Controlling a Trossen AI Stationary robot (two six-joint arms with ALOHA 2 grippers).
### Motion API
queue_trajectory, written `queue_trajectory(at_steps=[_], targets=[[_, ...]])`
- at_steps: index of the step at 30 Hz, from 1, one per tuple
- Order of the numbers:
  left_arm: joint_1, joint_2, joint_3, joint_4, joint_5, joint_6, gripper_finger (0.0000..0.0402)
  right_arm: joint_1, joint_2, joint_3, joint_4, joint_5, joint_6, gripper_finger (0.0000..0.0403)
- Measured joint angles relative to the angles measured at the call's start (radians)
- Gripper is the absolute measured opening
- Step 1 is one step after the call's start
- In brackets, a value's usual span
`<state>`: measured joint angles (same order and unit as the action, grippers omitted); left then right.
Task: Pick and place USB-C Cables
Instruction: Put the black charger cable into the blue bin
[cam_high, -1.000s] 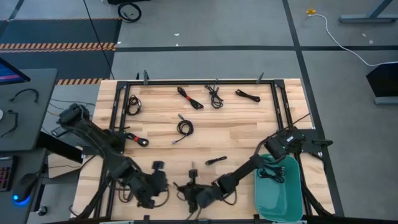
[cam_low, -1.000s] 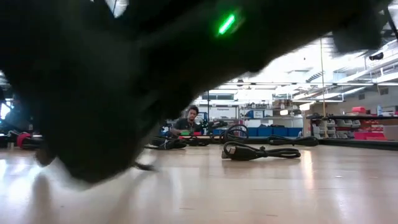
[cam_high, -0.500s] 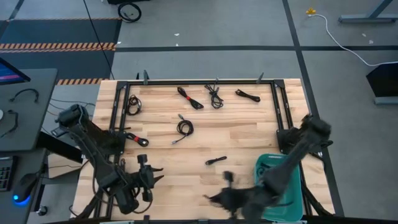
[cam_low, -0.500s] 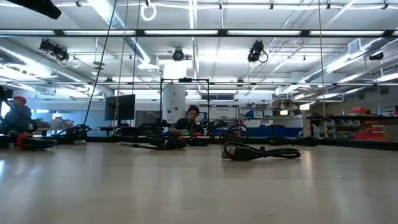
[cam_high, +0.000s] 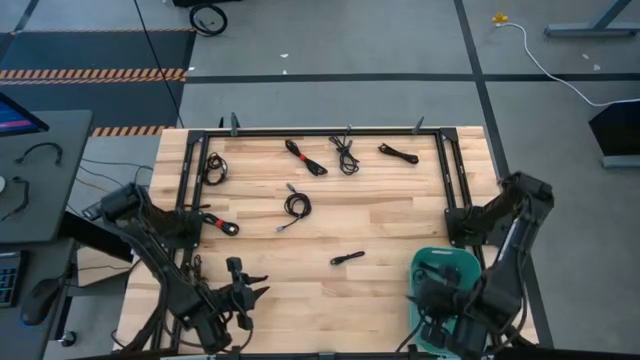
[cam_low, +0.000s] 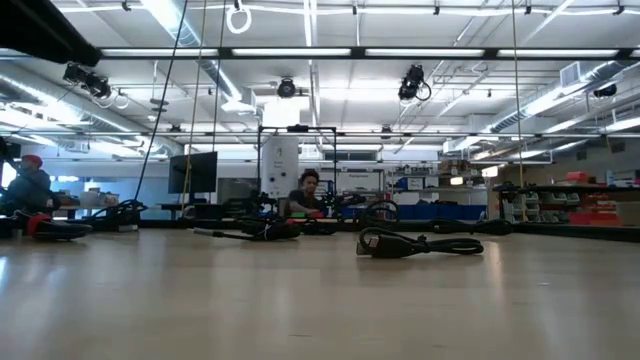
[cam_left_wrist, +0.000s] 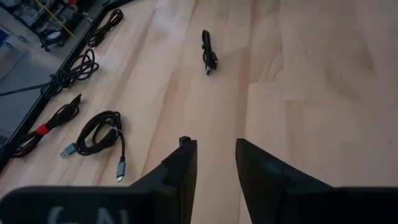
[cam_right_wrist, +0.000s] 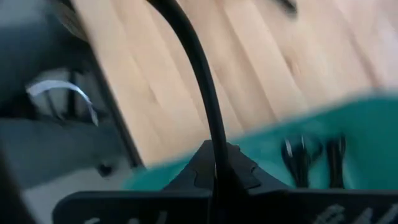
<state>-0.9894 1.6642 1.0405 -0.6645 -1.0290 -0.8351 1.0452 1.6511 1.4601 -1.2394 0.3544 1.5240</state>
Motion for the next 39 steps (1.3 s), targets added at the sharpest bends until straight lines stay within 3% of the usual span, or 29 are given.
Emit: queue_trajectory(at_steps=[8, 13, 16, 24, 28, 39], targets=[[0.005, 0.007, 0.000, 0.001, -0.007, 0.001, 0.0117, 0.034, 0.000, -0.322, 0.270, -0.160, 0.115, 0.0012], [0.019, 0.007, 0.000, 0.002, -0.007, 0.007, 0.0117, 0.019, 0.000, -0.473, 0.501, -0.173, 0.069, 0.0016], [0.029, 0.007, 0.000, 0.004, -0.008, 0.007, 0.0117, 0.005, 0.000, -0.514, 0.532, -0.172, 0.039, 0.0022], [0.046, 0.007, 0.000, 0.011, -0.007, 0.007, 0.0117, -0.021, 0.000, -0.510, 0.468, -0.183, -0.066, 0.0103], [0.046, 0.007, 0.000, 0.018, -0.006, 0.008, 0.0117, -0.033, 0.000, -0.461, 0.336, -0.295, -0.047, 0.0136], [0.046, 0.007, 0.000, 0.036, -0.006, 0.008, 0.0117, -0.027, 0.000, -0.196, -0.014, -0.335, 0.000, 0.0110]])
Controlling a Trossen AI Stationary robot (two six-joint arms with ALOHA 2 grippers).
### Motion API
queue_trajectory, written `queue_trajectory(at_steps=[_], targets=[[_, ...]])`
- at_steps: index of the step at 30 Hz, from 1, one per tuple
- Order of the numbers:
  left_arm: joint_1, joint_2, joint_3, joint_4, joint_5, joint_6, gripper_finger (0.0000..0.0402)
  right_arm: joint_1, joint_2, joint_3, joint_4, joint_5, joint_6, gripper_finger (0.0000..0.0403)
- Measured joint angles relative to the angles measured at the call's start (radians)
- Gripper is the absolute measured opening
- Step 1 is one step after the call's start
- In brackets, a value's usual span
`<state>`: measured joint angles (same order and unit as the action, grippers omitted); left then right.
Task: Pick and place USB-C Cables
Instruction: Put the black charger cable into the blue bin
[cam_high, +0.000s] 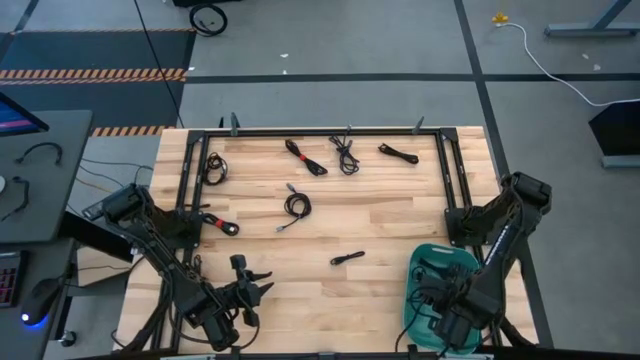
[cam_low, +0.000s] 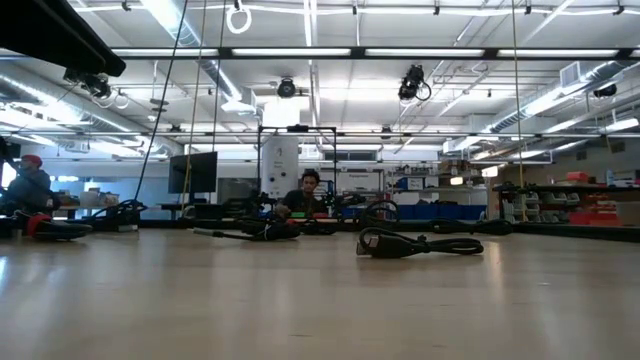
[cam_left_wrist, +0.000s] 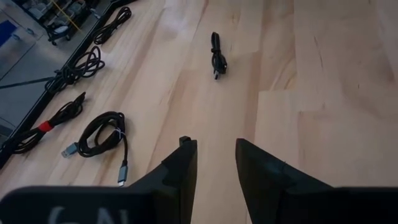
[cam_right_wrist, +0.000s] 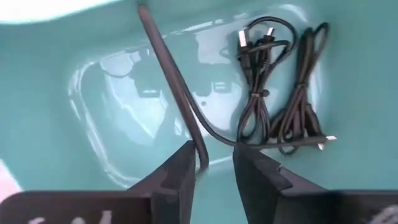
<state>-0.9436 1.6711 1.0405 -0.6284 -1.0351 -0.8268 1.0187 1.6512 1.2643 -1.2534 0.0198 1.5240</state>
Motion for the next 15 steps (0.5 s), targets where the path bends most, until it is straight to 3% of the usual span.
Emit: queue_trajectory(at_steps=[6, 12, 15], targets=[[0.000, 0.000, 0.000, 0.006, 0.000, 0.001, 0.0117, 0.000, 0.000, 0.043, 0.013, 0.028, 0.028, 0.0070], [0.001, 0.000, 0.000, 0.009, 0.000, 0.001, 0.0117, 0.000, -0.001, 0.006, 0.183, 0.286, -0.053, 0.0010], [0.004, 0.000, 0.000, 0.013, 0.000, 0.001, 0.0117, 0.000, -0.001, -0.059, 0.335, 0.307, -0.079, 0.0008]])
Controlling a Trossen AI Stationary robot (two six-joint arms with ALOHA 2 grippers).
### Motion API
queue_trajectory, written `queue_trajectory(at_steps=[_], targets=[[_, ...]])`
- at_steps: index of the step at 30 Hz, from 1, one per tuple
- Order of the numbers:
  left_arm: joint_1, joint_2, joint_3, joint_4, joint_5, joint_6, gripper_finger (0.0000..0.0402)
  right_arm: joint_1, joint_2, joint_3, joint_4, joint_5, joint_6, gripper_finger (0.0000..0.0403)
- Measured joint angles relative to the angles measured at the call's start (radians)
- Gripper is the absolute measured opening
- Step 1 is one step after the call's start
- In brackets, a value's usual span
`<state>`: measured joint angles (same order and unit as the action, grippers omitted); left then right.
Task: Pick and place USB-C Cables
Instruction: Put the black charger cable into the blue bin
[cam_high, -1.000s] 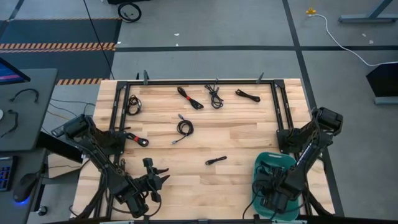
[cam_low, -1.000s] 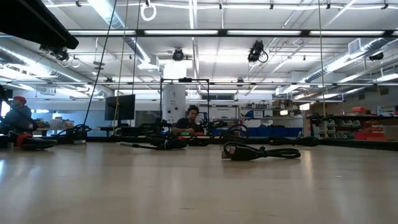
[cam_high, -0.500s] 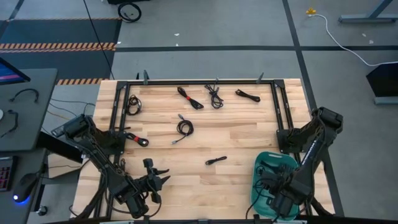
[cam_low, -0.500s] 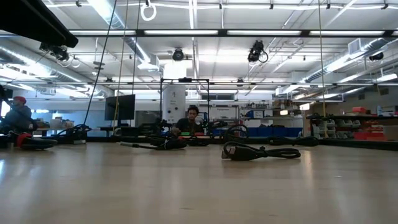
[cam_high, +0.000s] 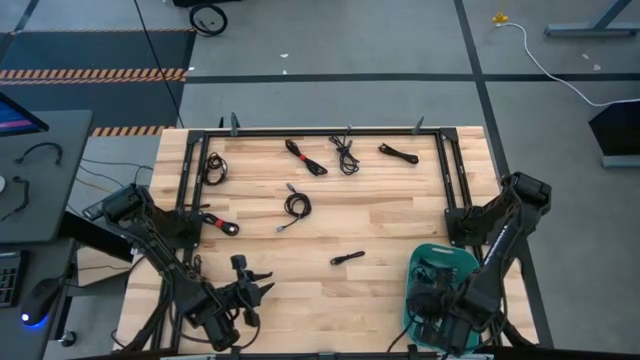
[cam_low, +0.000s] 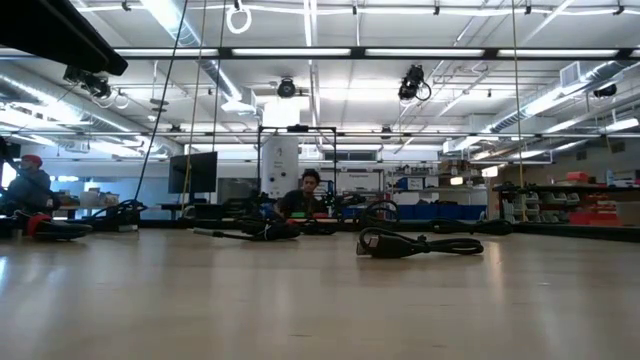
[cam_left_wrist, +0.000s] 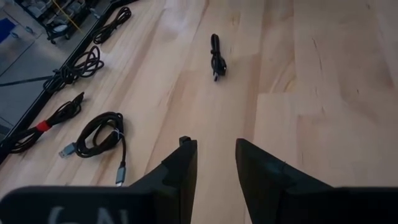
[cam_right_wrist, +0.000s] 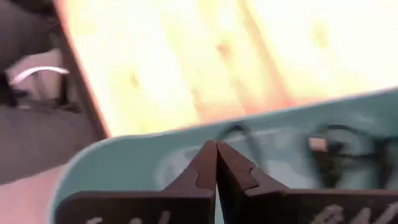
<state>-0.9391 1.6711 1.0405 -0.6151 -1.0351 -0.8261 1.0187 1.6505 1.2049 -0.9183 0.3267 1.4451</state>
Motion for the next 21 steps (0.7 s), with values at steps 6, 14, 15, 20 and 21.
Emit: queue_trajectory(at_steps=[6, 14, 15, 20, 21], targets=[[0.001, 0.000, 0.000, 0.003, 0.000, 0.003, 0.0117, 0.000, 0.000, -0.182, 0.260, -0.104, 0.045, 0.0005], [0.001, 0.000, 0.000, 0.009, 0.000, 0.003, 0.0117, 0.007, 0.001, -0.274, 0.281, -0.197, 0.133, 0.0004], [0.000, 0.000, 0.000, 0.011, 0.000, 0.003, 0.0117, 0.007, 0.001, -0.268, 0.271, -0.212, 0.132, 0.0004], [0.000, -0.002, 0.000, 0.021, 0.020, 0.003, 0.0117, 0.010, 0.001, -0.149, 0.122, -0.240, 0.150, 0.0003], [0.000, -0.006, 0.000, 0.020, 0.027, 0.003, 0.0117, 0.011, 0.001, -0.112, 0.063, -0.239, 0.156, 0.0003]])
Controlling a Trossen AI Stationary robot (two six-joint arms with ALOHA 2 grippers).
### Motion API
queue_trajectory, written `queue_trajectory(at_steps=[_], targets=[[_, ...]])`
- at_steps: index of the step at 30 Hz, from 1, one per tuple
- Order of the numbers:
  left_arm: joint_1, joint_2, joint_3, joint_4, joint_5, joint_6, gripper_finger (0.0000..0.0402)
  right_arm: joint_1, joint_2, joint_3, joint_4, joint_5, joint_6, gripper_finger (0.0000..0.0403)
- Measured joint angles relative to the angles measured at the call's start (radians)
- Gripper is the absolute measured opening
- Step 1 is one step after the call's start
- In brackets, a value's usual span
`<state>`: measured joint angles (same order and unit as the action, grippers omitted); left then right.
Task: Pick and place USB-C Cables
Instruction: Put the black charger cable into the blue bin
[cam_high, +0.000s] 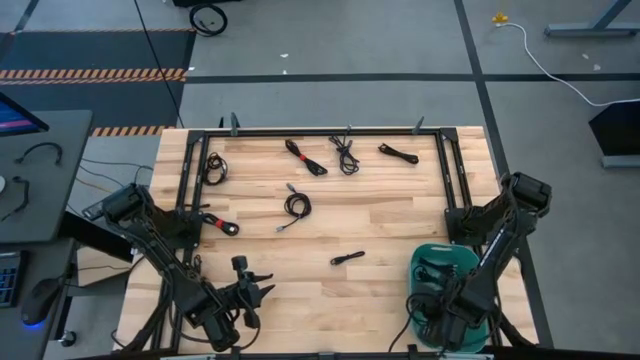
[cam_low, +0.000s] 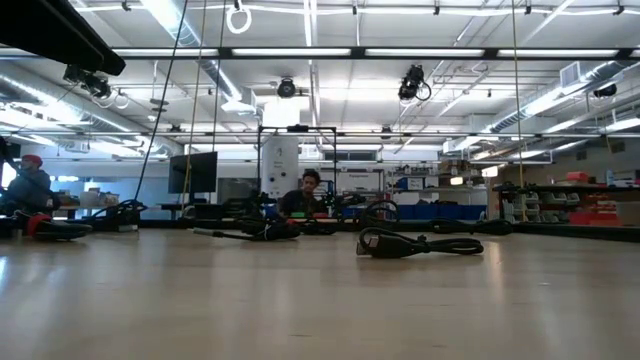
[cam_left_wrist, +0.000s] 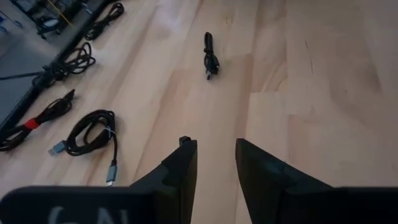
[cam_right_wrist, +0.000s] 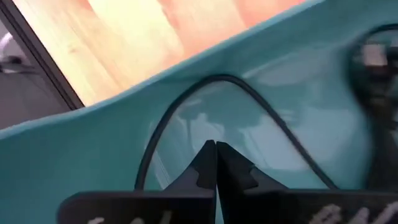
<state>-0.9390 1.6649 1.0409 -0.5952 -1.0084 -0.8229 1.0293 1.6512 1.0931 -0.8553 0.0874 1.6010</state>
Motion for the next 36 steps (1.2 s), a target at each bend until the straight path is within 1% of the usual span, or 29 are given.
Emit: queue_trajectory(at_steps=[2, 5, 7, 9, 10, 12, 14, 15, 16, 17, 19, 22, 26, 29, 31, 33, 36], targets=[[0.000, -0.017, 0.003, -0.001, 0.029, 0.006, 0.0117, 0.002, 0.000, 0.081, -0.122, 0.010, 0.021, 0.0003], [0.000, -0.045, 0.028, -0.028, 0.087, 0.003, 0.0117, 0.010, 0.000, 0.195, -0.306, 0.082, 0.052, 0.0003], [0.000, -0.060, 0.060, -0.051, 0.118, 0.000, 0.0117, 0.019, -0.001, 0.254, -0.382, 0.188, 0.054, 0.0003], [-0.003, -0.075, 0.099, -0.106, 0.141, -0.015, 0.0117, 0.029, -0.001, 0.287, -0.410, 0.365, 0.024, 0.0003], [-0.004, -0.078, 0.119, -0.140, 0.155, -0.030, 0.0117, 0.033, -0.002, 0.292, -0.400, 0.473, -0.005, 0.0003], [-0.004, -0.078, 0.171, -0.213, 0.190, -0.055, 0.0117, 0.038, -0.001, 0.288, -0.344, 0.730, -0.080, 0.0004], [-0.008, -0.079, 0.217, -0.310, 0.238, -0.090, 0.0117, 0.037, -0.001, 0.250, -0.199, 0.961, -0.185, 0.0007], [-0.008, -0.079, 0.240, -0.354, 0.271, -0.118, 0.0116, 0.033, 0.000, 0.227, -0.112, 1.041, -0.256, 0.0009], [-0.008, -0.079, 0.259, -0.397, 0.307, -0.149, 0.0116, 0.026, 0.001, 0.201, -0.017, 1.090, -0.336, 0.0012], [-0.008, -0.079, 0.277, -0.449, 0.352, -0.189, 0.0116, 0.018, 0.001, 0.172, 0.090, 1.115, -0.420, 0.0014], [-0.008, -0.079, 0.305, -0.544, 0.456, -0.279, 0.0116, -0.003, 0.001, 0.112, 0.291, 1.114, -0.582, 0.0019], [-0.019, -0.078, 0.311, -0.647, 0.614, -0.440, 0.0116, -0.045, 0.001, 0.000, 0.620, 1.069, -0.774, 0.0026], [-0.063, -0.060, 0.310, -0.746, 0.707, -0.671, 0.0117, -0.110, 0.001, -0.165, 1.071, 0.962, -1.000, 0.0031], [-0.076, -0.057, 0.294, -0.789, 0.807, -0.827, 0.0123, -0.158, 0.001, -0.270, 1.331, 0.871, -1.107, 0.0036], [-0.084, -0.056, 0.261, -0.785, 0.822, -0.900, 0.0134, -0.183, 0.002, -0.313, 1.441, 0.826, -1.162, 0.0039], [-0.092, -0.057, 0.218, -0.781, 0.851, -0.959, 0.0153, -0.205, 0.002, -0.337, 1.512, 0.793, -1.200, 0.0043], [-0.091, -0.056, 0.126, -0.727, 0.950, -1.016, 0.0191, -0.224, 0.002, -0.345, 1.539, 0.755, -1.236, 0.0046]])
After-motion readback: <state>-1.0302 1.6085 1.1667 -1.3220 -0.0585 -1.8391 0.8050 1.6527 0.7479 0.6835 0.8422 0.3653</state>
